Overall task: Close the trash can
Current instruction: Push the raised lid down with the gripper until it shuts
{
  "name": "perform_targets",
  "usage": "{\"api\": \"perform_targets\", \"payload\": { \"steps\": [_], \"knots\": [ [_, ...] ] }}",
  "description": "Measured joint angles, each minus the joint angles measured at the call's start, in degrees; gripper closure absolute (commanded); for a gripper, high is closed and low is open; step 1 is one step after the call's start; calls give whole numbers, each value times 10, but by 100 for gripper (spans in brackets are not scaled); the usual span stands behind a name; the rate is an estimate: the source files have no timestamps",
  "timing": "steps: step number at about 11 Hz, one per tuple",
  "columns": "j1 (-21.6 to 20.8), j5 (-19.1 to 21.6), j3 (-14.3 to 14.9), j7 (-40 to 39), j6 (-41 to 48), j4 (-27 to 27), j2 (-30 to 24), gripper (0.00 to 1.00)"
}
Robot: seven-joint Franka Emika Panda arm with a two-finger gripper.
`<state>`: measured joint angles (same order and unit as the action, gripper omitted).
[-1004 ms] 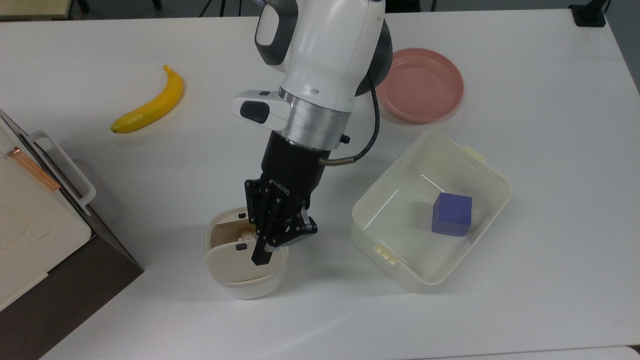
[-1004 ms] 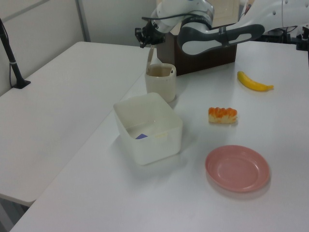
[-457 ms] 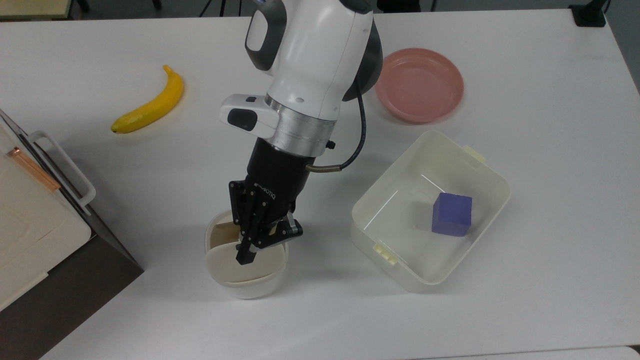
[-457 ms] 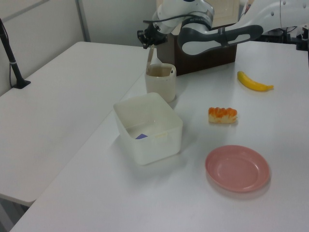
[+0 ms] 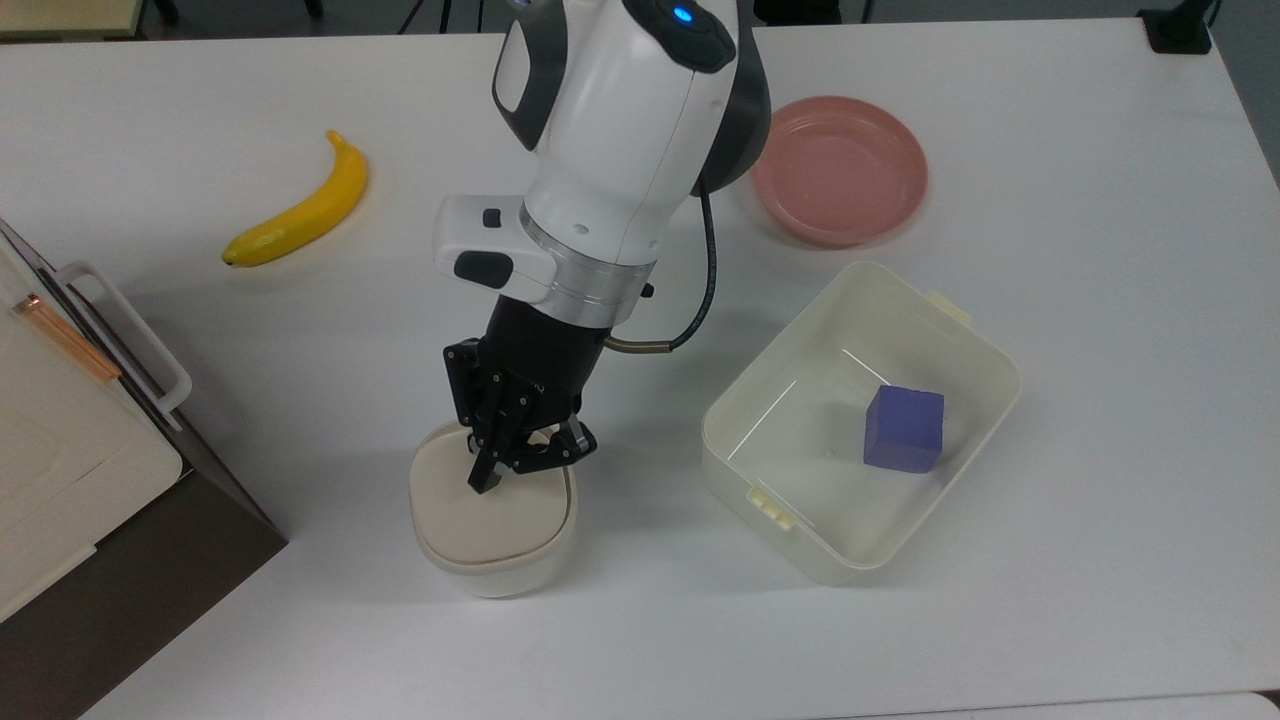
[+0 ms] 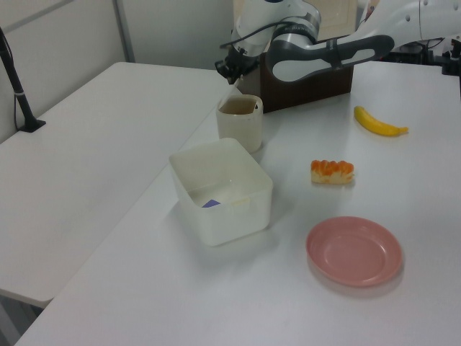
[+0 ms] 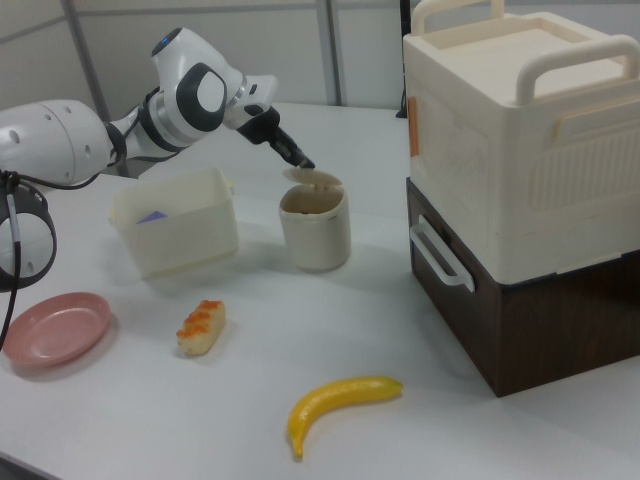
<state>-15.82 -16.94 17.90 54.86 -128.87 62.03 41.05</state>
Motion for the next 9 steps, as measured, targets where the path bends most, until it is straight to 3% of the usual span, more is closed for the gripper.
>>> {"api": "perform_targets", "payload": {
  "steps": [4,9],
  "knots": [
    [-3,10,-11,-86,70,14,-7,100],
    [-3,10,-11,-111,74,48,-13,100]
  ]
}}
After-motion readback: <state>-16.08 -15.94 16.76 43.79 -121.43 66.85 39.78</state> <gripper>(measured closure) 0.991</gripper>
